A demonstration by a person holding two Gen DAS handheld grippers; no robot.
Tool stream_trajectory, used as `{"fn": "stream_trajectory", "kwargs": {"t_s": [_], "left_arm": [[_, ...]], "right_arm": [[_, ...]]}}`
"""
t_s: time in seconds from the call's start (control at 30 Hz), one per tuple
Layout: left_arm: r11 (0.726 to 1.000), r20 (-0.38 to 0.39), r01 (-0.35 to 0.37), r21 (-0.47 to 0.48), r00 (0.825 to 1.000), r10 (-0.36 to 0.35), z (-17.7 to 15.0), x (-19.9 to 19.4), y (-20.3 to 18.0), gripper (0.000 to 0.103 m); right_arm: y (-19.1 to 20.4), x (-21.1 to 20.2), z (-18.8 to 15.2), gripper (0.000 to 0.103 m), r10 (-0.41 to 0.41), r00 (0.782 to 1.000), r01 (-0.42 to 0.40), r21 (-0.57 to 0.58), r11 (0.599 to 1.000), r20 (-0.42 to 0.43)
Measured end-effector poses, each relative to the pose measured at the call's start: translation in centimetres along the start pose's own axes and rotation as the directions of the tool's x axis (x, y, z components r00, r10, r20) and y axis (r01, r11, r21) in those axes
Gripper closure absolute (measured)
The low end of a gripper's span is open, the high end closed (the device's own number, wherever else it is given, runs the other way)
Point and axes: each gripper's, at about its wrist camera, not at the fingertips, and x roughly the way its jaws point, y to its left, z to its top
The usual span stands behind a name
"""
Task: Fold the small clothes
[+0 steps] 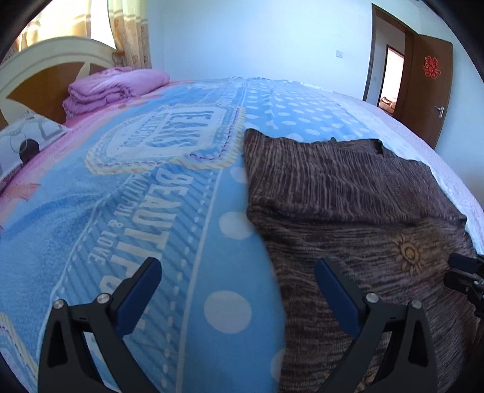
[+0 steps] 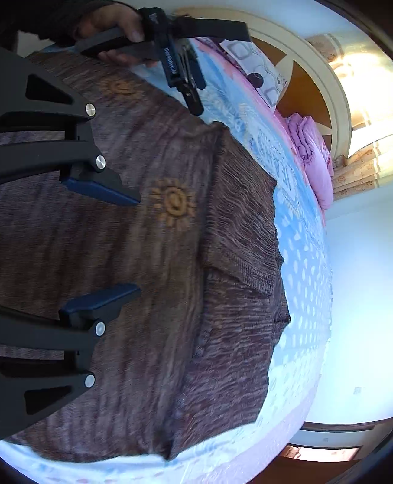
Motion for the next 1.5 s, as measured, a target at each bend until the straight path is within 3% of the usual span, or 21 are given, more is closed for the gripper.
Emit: {"fn": "stream_trajectory", "kwargs": {"t_s": [0.23,0.6,0.8,1.27,1.5], "left_arm": [[0.998,-0.001,-0.021,0.052,1.000,0.022,-1.1,-0.7,-1.0,0.000],[0.996,-0.021,-0.010,0.087,1.000,0.011,-2.0,-0.4,-1.7,0.000],[0.993,-0.011,-0.048,0.110,0.999,0.049,-2.7,-1.3,-2.2,0.000],[0.990,-0.010,-0.031,0.140,0.999,0.033,-5.1,-3.9,-2.9,0.000],[0.992,-0.052,0.016,0.126,0.999,-0.010,-6.5,-5.4,-3.0,0.000]], "right_arm": [[-1.3,-1.6,-2.2,0.048,-0.075,0.997,0.074,0.016,0.997,0.033],[-2.1,-2.5,-4.1,0.047,-0.079,0.991,0.073,0.058,0.996,0.109],[-2.4,-3.4,-5.1,0.047,-0.083,0.989,0.073,0.081,0.994,0.125],[-1.7,-6.3,-8.8,0.046,-0.149,0.976,0.143,0.053,0.988,0.156],[-1.2,-7.2,-9.8,0.046,-0.178,0.974,0.178,0.014,0.984,0.137]]}}
